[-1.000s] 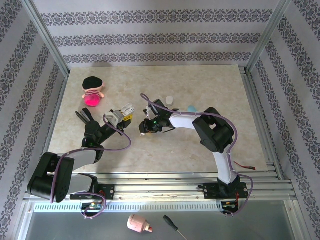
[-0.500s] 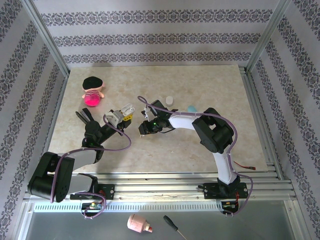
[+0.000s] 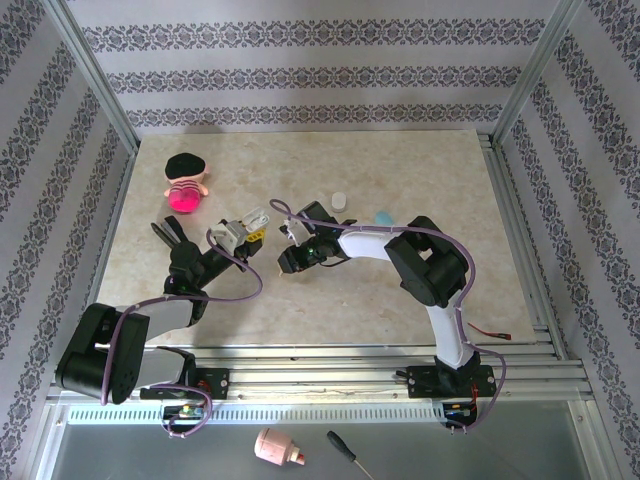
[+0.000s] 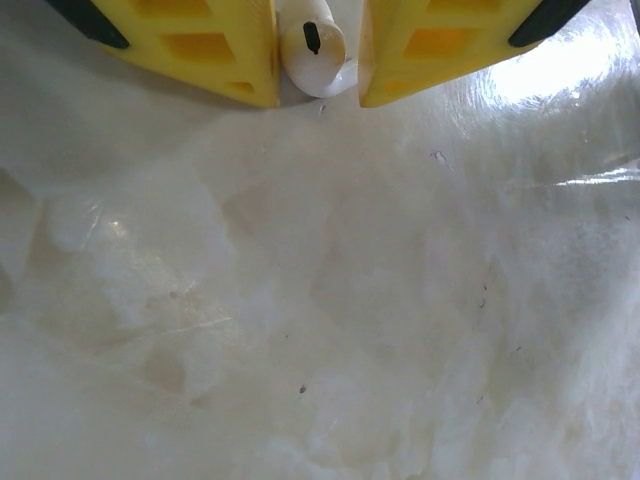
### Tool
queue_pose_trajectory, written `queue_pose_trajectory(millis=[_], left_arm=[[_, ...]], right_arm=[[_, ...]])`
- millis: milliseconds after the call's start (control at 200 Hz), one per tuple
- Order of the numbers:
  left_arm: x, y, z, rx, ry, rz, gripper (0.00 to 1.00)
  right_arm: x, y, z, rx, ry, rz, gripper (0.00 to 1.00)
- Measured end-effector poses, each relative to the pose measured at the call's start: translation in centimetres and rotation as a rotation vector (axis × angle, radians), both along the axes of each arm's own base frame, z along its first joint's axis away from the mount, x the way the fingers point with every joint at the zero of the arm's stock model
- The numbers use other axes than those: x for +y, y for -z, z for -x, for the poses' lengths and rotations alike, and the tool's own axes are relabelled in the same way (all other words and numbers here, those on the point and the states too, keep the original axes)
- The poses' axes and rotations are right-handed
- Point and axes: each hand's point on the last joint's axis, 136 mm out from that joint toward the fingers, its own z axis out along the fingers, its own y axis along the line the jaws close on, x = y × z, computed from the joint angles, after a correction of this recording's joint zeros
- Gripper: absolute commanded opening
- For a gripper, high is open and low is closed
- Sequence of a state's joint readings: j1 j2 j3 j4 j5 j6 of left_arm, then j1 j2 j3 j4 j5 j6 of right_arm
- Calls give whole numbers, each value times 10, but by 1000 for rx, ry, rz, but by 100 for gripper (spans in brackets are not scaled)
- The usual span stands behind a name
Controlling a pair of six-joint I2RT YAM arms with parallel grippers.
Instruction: Insert wireless bluetooth earbuds into charging case
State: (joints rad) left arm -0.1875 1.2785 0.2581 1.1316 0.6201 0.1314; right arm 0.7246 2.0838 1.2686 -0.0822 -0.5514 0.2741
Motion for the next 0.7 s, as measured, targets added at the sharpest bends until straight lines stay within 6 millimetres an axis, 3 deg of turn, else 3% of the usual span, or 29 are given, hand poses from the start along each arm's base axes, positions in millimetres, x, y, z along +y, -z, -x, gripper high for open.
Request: queue_pose_trajectory(millis=[335,515,700], left_arm=[[0,1,0,3,0,-1,0],[-1,2,0,9,6,-2,0],[-6,11,4,51,52,-10,0]], right_arm=[[-2,-1,3,-60,-31,4,16],[-14,-4,4,-119,-14,48,15],[-33,-31,3,-253,-2,68,13]])
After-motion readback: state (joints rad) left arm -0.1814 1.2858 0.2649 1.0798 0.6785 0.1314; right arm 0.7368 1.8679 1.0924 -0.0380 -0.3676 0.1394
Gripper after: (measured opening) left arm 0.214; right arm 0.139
